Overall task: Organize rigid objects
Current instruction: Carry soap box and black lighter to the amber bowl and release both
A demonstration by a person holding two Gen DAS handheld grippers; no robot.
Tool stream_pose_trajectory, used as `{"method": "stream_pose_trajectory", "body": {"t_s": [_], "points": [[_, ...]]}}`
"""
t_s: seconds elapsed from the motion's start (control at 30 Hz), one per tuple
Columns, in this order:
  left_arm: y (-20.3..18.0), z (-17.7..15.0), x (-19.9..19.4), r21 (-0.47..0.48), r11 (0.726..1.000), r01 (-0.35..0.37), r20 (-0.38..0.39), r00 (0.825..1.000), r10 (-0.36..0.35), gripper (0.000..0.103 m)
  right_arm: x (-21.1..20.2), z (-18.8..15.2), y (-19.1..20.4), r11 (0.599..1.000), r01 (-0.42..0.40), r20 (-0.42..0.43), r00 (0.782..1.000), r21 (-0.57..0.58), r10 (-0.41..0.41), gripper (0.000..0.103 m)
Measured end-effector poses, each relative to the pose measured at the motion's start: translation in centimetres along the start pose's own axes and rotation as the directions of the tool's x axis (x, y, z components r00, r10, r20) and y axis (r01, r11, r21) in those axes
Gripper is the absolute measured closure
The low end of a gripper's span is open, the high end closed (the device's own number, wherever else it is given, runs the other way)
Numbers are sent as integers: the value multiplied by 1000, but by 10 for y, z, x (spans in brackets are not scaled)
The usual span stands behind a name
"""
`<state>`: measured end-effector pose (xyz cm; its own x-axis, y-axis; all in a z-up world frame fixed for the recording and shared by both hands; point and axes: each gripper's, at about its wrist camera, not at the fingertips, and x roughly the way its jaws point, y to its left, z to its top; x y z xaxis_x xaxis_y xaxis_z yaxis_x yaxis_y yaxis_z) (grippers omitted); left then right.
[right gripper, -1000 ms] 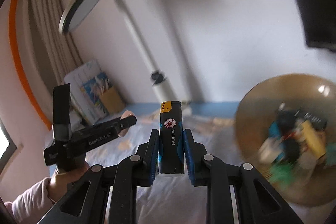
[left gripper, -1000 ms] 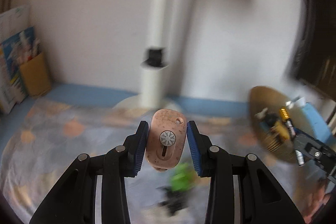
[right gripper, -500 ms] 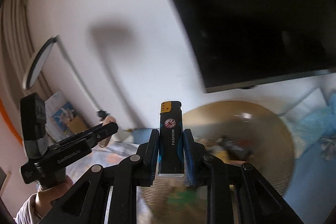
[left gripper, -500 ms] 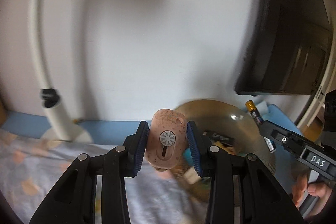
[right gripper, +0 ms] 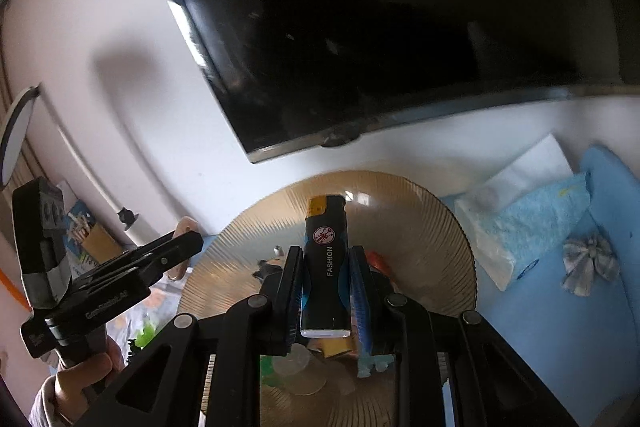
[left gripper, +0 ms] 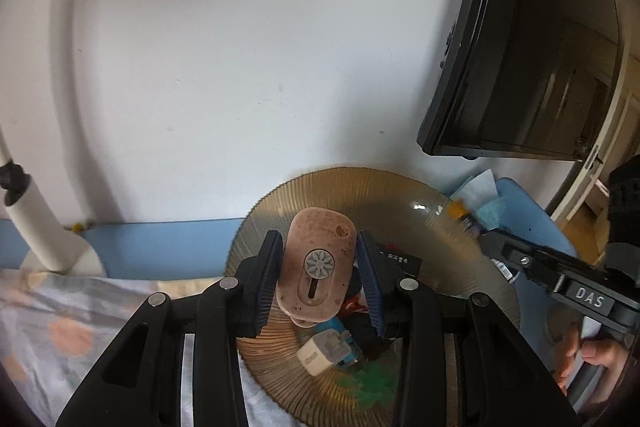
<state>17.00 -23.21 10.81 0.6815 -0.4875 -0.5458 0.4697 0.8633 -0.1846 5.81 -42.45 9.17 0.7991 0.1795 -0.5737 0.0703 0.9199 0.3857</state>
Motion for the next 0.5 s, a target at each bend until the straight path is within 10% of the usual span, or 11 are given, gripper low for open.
{"method": "stream_pose_trajectory", "body": {"t_s": [0.1, 0.13, 0.17, 0.23, 0.5], "points": [[-2, -2, 3, 4, 999, 35, -25, 999, -34, 28, 7, -1, -4, 999, -33, -24, 999, 29, 34, 66], [-1, -3, 5, 3, 999, 44, -43, 998, -44, 0, 10, -2, -5, 999, -31, -36, 999, 40, 33, 37], [0, -4, 9, -7, 998, 59, -86, 994, -60, 0, 12, -2, -6, 999, -26, -40, 999, 47, 28, 13], [1, -7, 14, -8, 998, 56, -136, 989, -56, 0, 10, -4, -9, 997, -42, -25, 999, 68, 43, 0], [8, -13, -3, 28, 1000, -11, -120, 993, 15, 1, 9, -2, -10, 985, -38, -34, 998, 171, 44, 0]]}}
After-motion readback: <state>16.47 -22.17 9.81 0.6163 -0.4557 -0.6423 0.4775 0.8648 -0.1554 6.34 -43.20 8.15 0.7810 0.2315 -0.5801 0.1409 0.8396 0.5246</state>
